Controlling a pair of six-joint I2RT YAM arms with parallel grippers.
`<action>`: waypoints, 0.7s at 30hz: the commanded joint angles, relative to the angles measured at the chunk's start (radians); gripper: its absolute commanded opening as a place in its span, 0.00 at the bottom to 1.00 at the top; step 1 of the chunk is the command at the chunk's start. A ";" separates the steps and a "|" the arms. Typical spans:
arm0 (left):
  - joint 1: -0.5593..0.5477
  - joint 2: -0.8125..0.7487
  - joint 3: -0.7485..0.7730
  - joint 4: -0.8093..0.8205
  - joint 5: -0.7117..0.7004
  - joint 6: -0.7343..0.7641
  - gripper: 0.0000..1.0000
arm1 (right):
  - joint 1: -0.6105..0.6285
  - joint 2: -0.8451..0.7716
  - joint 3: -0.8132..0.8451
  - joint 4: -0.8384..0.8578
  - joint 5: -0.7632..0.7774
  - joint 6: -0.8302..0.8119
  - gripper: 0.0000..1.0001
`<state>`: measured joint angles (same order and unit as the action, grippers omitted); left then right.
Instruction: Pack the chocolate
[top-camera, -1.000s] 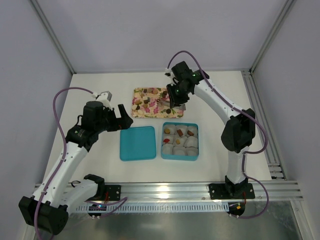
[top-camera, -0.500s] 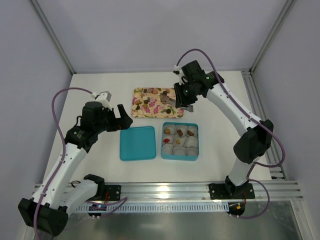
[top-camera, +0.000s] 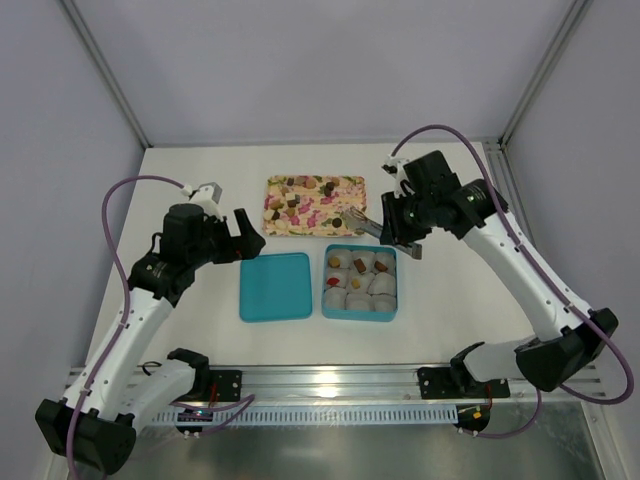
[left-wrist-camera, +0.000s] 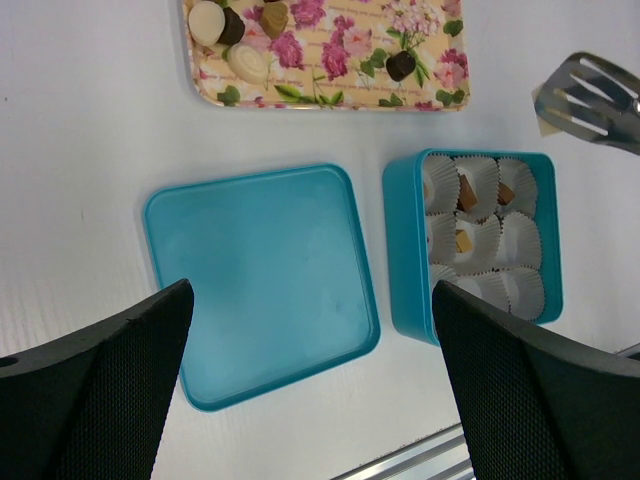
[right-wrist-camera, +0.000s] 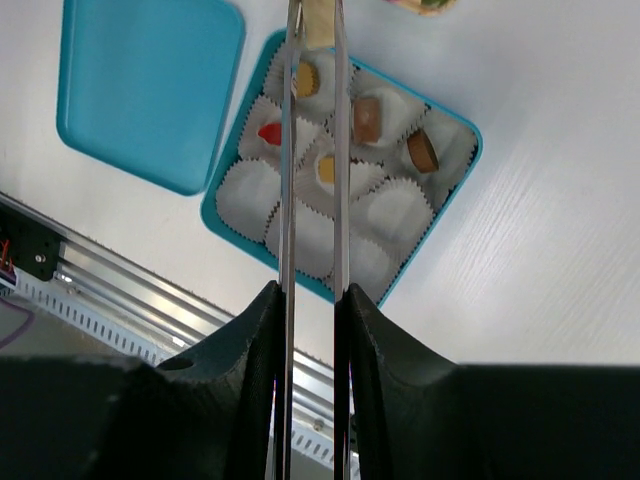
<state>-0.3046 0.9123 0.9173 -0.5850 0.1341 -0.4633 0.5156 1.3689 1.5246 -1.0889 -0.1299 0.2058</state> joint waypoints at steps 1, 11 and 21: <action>0.002 -0.016 0.002 0.016 0.015 0.002 1.00 | -0.003 -0.108 -0.062 -0.040 0.024 0.035 0.32; 0.002 -0.013 0.000 0.017 0.018 0.002 1.00 | -0.002 -0.270 -0.267 -0.092 0.055 0.063 0.33; 0.002 -0.009 0.002 0.017 0.019 0.003 1.00 | -0.002 -0.318 -0.391 -0.074 0.056 0.081 0.33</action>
<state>-0.3046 0.9115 0.9173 -0.5850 0.1360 -0.4637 0.5156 1.0840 1.1370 -1.1831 -0.0883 0.2695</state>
